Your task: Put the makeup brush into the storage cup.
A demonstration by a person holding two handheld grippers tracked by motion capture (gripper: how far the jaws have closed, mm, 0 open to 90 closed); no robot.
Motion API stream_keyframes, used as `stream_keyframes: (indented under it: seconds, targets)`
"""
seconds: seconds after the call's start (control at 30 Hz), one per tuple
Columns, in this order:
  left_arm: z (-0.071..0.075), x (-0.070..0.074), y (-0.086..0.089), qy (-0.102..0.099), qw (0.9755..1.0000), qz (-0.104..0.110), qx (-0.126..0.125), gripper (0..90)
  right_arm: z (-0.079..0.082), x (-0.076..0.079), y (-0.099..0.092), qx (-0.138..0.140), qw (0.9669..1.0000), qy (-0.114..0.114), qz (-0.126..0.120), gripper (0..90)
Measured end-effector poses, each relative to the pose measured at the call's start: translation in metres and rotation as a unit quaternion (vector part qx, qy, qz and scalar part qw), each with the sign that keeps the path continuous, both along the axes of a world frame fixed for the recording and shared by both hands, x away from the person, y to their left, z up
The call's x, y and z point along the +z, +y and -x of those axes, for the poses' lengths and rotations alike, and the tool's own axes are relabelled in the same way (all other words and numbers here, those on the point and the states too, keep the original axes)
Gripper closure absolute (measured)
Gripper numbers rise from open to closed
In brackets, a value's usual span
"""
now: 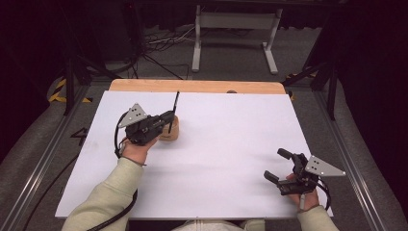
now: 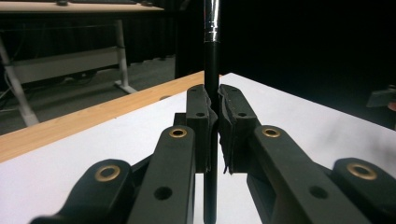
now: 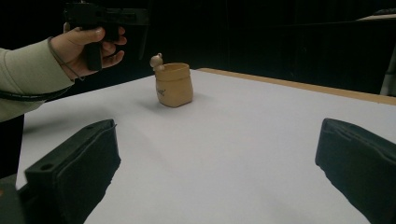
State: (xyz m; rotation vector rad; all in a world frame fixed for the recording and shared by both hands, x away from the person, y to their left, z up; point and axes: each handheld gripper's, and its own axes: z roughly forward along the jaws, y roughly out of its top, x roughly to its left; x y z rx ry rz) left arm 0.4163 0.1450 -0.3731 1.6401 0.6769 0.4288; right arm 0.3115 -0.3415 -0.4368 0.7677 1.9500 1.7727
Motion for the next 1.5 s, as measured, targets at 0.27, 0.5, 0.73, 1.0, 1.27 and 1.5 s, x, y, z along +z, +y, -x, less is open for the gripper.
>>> stream_keyframes:
  seconds: [0.27, 0.5, 0.73, 1.0, 1.27, 1.5]
  targets:
    - [-0.005, -0.002, 0.000, 0.006, 0.9994, 0.015, 0.031, 82.9, 0.000, 0.000, 0.000, 0.001, 1.0000, -0.002, -0.002, 0.2]
    - [-0.009, -0.004, -0.004, -0.008, 0.9983, 0.004, 0.058, 82.9, 0.000, 0.000, 0.000, 0.001, 1.0000, -0.003, -0.002, 0.2]
    - [-0.014, -0.009, -0.008, -0.019, 0.9975, 0.000, 0.069, 82.9, 0.001, 0.001, -0.001, 0.000, 1.0000, -0.005, -0.004, 0.2]
    - [-0.022, -0.014, -0.009, -0.014, 0.9958, 0.000, 0.090, 82.9, 0.001, 0.001, -0.001, 0.001, 1.0000, -0.006, -0.005, 0.1]
    - [-0.027, -0.021, -0.011, -0.009, 0.9945, -0.002, 0.104, 83.0, 0.002, 0.001, -0.001, 0.001, 0.9999, -0.009, -0.007, 0.1]
    - [-0.028, -0.026, -0.009, -0.006, 0.9942, -0.001, 0.107, 83.0, 0.002, 0.002, -0.002, -0.002, 0.9999, -0.012, -0.009, 0.1]
